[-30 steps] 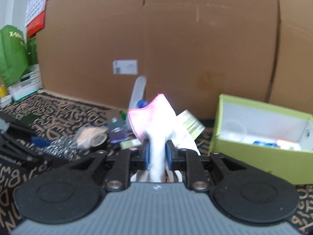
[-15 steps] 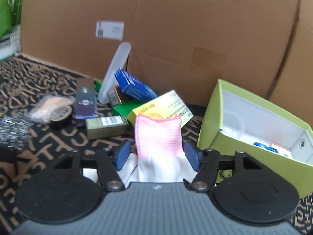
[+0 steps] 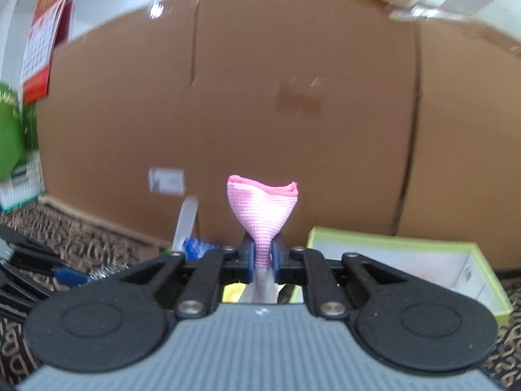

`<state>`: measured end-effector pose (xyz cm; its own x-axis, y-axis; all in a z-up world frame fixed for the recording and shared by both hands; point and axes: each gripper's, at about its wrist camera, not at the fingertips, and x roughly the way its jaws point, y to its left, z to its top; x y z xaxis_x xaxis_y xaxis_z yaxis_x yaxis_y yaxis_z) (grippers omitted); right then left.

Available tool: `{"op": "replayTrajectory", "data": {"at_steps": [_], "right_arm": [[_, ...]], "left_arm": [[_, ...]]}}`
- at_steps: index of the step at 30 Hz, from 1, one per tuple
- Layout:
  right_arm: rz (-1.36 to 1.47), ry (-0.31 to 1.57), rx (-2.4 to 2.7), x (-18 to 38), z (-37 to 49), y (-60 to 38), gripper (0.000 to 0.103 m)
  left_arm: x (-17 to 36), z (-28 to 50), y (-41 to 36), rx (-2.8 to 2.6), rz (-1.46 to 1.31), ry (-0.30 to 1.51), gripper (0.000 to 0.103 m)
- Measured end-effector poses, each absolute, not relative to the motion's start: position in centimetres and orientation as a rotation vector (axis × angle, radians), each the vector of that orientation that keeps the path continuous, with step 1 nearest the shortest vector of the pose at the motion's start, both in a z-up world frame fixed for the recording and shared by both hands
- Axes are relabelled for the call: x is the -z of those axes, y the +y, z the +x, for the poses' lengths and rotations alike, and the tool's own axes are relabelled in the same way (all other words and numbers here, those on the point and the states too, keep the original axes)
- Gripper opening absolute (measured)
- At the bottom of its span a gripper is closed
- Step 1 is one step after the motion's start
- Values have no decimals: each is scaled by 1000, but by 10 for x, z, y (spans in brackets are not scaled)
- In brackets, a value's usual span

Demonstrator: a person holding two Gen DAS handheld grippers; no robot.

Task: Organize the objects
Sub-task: 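Carry the steel wool and glove into the green shoebox and release both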

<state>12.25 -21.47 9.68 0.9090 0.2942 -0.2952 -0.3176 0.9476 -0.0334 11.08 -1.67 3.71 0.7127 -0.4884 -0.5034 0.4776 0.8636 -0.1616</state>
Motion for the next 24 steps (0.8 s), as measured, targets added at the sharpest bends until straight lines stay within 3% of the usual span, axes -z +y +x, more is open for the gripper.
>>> {"op": "replayTrajectory", "data": {"at_steps": [14,24], "right_arm": [[-77,186,-32,-150,152,-309,10],[-238,206,168,-122,211,-350,10]], "left_arm": [[-89,185,-136,708,-76,454,42],[-65,243,-189,744,-118,502,43]]}}
